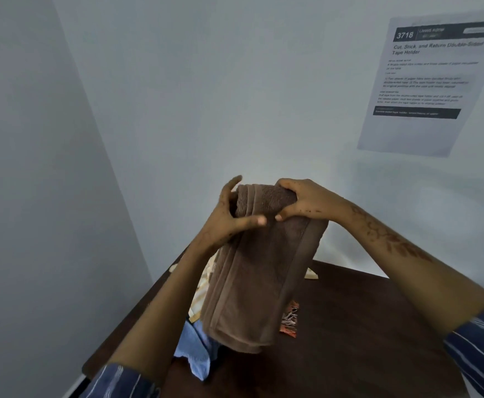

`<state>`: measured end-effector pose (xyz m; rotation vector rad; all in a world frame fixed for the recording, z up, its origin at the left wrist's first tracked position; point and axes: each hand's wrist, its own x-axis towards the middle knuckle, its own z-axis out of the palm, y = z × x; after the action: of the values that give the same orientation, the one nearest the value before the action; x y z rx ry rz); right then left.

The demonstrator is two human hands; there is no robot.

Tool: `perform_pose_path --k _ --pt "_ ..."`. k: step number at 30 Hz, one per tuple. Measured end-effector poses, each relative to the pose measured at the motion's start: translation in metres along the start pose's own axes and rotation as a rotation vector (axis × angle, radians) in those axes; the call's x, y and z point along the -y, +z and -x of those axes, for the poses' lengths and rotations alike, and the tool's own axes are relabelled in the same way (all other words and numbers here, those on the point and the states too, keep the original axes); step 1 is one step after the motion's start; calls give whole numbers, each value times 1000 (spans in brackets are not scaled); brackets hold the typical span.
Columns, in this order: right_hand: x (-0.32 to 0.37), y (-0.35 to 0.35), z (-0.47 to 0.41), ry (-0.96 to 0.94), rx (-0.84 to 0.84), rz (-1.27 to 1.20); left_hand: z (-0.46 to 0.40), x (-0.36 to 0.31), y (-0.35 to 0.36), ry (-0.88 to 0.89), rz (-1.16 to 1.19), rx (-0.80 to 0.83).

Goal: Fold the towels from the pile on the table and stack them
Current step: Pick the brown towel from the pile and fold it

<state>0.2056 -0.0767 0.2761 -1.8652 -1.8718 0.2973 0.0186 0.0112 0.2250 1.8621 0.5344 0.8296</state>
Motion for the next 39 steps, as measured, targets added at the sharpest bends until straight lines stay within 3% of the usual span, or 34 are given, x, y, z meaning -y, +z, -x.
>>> perform_pose_path --k 3,8,14,25,29,33,36,39 --pt "0 2 1 7 -37 -36 18 54 11 -119 -31 181" --pt "-4 -9 11 38 -4 3 42 117 50 -294 -73 248" --pt "-28 -27 41 132 32 75 43 115 109 -413 29 318" --pt "-150 -20 125 502 -63 144 68 127 231 -732 312 620" --pt "-204 -1 136 607 0 246 78 145 274 -896 411 576" --pt "-257 28 143 647 -94 344 73 168 312 -1024 423 398" --pt "-291 67 169 756 -90 183 71 188 332 -1038 181 248" --pt "-303 121 215 906 -72 49 74 196 340 -1027 -36 207"
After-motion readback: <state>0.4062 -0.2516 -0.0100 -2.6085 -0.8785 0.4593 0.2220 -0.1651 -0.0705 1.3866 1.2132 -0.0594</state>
